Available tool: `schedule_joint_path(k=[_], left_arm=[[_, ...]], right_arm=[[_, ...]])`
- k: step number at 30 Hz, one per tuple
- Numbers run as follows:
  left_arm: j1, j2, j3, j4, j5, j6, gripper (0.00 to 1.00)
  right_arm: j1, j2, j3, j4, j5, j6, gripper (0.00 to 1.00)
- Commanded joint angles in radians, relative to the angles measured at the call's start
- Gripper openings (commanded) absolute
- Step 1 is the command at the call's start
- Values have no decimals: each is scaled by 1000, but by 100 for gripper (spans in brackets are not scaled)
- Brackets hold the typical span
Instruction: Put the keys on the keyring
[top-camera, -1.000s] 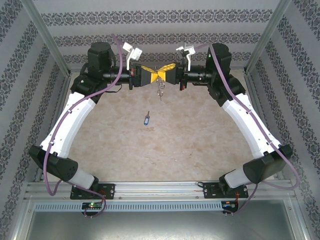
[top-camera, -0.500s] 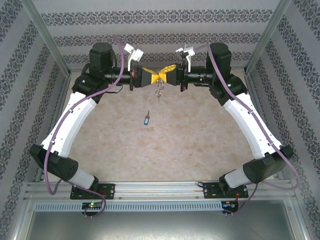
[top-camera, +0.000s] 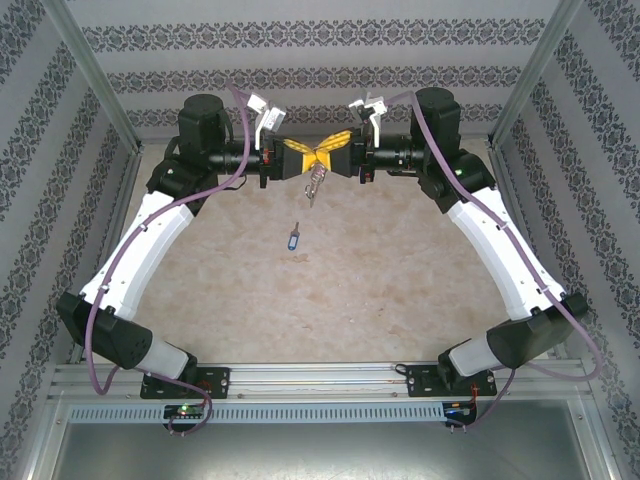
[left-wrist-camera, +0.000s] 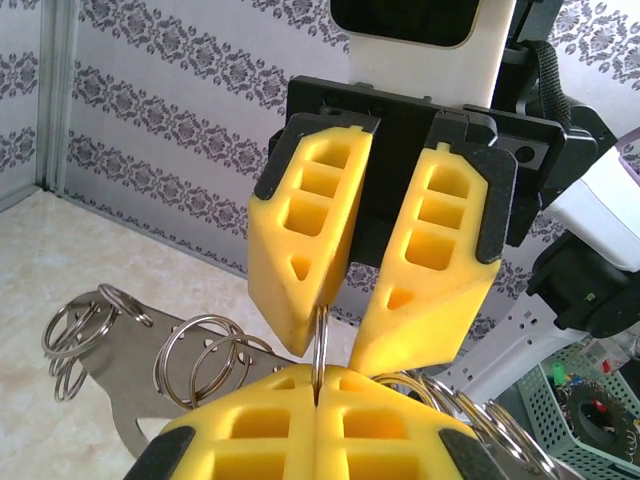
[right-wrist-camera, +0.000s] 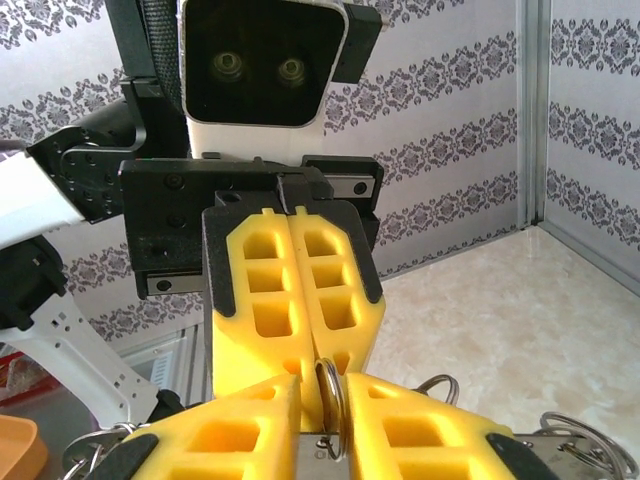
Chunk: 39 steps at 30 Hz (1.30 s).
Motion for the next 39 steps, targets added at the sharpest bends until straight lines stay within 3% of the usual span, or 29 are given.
schedule_joint_path(k=[1, 14, 23, 32, 39], left_arm=[[-8, -14, -4, 144, 51, -44, 0], [8, -13, -7, 248, 100, -116, 0], [14, -16, -13, 286, 115, -138, 0], [19, -10, -9, 314, 131, -150, 0], [19, -5, -16, 334, 148, -166, 0]], right_arm=[[19, -31, 0, 40, -11, 7, 23], [-55, -79, -80, 225, 4, 160, 24], [-68, -84, -81, 230, -28, 184, 23], [-61, -87, -66, 220, -116, 235, 27], [-54, -69, -38, 199, -105, 218, 29]])
